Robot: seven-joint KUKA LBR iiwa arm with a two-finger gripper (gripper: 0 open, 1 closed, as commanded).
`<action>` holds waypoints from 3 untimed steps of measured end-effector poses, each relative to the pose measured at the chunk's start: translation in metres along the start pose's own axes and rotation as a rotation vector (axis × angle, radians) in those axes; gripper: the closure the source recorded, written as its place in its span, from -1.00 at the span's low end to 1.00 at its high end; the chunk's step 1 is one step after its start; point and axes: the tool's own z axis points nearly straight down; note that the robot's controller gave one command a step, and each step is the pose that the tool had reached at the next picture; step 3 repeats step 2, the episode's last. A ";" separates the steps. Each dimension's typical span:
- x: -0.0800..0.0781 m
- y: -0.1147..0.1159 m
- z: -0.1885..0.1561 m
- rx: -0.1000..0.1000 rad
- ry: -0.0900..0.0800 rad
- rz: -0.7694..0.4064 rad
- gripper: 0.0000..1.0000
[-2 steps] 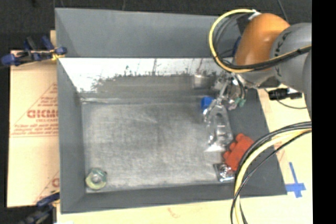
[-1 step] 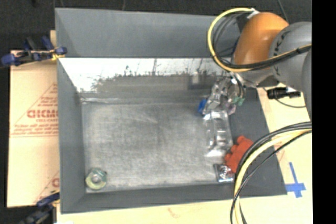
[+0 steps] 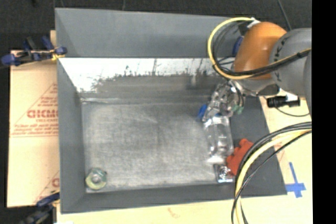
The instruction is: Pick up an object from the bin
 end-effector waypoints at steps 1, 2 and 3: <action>0.005 0.003 -0.173 0.003 0.000 -0.043 1.00; 0.026 0.009 -0.222 0.005 0.004 -0.183 1.00; 0.026 0.009 -0.222 0.005 0.004 -0.183 1.00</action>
Offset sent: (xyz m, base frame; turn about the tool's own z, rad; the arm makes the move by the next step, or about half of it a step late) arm -0.0089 0.0055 0.1659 -0.0460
